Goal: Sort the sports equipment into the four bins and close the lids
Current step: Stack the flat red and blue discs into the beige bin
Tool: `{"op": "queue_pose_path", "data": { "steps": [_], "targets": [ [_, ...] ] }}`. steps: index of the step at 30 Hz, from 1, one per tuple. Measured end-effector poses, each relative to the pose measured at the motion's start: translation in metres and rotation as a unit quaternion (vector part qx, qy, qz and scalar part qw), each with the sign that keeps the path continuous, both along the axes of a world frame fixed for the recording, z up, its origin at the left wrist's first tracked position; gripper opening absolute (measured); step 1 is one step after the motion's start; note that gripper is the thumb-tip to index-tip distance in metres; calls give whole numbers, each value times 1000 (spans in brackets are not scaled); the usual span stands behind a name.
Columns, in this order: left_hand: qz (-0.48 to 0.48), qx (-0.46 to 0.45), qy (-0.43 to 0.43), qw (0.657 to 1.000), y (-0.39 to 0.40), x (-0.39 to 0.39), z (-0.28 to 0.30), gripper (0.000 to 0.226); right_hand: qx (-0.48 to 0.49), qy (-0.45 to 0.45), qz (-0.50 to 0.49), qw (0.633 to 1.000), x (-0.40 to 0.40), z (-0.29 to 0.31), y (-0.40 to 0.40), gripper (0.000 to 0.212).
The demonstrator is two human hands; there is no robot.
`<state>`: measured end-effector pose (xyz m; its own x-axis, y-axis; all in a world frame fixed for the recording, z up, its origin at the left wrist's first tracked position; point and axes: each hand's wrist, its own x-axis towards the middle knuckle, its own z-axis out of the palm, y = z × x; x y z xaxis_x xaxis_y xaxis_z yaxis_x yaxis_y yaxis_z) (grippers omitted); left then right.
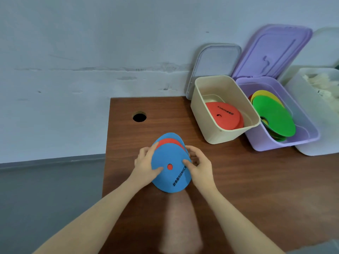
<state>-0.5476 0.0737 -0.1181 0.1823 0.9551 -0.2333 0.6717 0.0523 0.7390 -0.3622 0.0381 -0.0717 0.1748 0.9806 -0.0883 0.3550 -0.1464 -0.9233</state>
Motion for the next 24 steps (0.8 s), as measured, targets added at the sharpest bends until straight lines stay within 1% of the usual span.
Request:
{"op": "queue_pose_path", "data": {
  "steps": [3,7,13,15,18,21,24],
  "targets": [
    [39,5,-57,998,-3,4,-1,87,8,-9,13,1000,7,9,7,42],
    [68,45,-74,994,-2,16,18,88,37,-26,33,998,16,27,18,40],
    [73,141,-26,987,27,37,71,86,99,-24,34,994,44,58,51,37],
    [85,181,-15,980,38,49,92,86,119,-19,27,992,56,70,67,37],
    [97,240,8,966,57,77,119,81,142,-44,18,989,81,88,90,37],
    [103,272,27,957,78,114,137,75,165,-63,1,984,114,103,112,38],
    [108,281,44,953,103,153,154,70,192,-84,4,978,148,119,135,40]
  ]
}}
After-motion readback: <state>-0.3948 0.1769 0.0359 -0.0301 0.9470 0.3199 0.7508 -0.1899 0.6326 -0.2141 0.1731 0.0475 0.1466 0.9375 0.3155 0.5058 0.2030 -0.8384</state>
